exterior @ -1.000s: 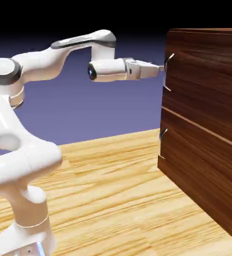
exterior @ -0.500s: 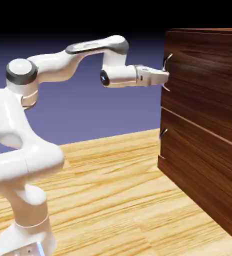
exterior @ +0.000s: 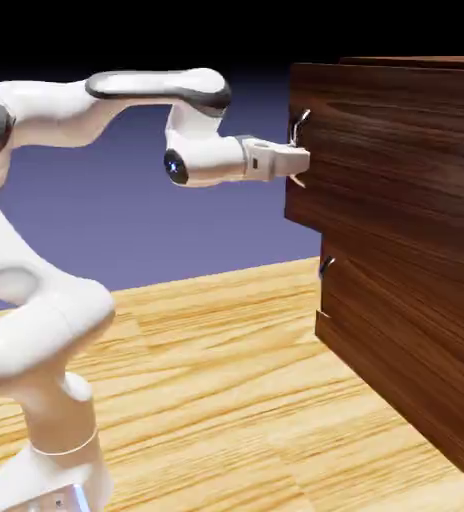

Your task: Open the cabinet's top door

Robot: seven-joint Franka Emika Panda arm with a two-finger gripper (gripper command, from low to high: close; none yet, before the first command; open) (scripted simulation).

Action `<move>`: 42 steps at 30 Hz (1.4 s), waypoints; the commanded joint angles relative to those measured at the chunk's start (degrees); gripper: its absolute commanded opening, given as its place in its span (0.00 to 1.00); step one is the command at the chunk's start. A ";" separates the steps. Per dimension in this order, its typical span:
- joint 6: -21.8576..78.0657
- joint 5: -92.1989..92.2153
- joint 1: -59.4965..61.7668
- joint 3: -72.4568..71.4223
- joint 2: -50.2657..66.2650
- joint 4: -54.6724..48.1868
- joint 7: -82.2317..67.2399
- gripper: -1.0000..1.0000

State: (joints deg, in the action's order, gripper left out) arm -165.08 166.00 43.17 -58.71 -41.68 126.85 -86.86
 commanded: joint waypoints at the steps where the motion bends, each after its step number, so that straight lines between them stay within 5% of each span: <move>1: 0.15 0.35 -2.08 1.66 0.69 0.79 -1.45 0.00; 13: 1.65 -2.42 -27.00 22.94 3.20 10.09 -10.99 0.00; 31: 1.18 -43.89 -61.51 55.37 -20.05 32.84 11.72 0.00; 42: 0.93 -71.30 -67.51 64.16 -33.78 41.37 31.48 0.00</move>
State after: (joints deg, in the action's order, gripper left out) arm -164.10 94.67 -24.34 5.45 -75.46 168.22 -55.39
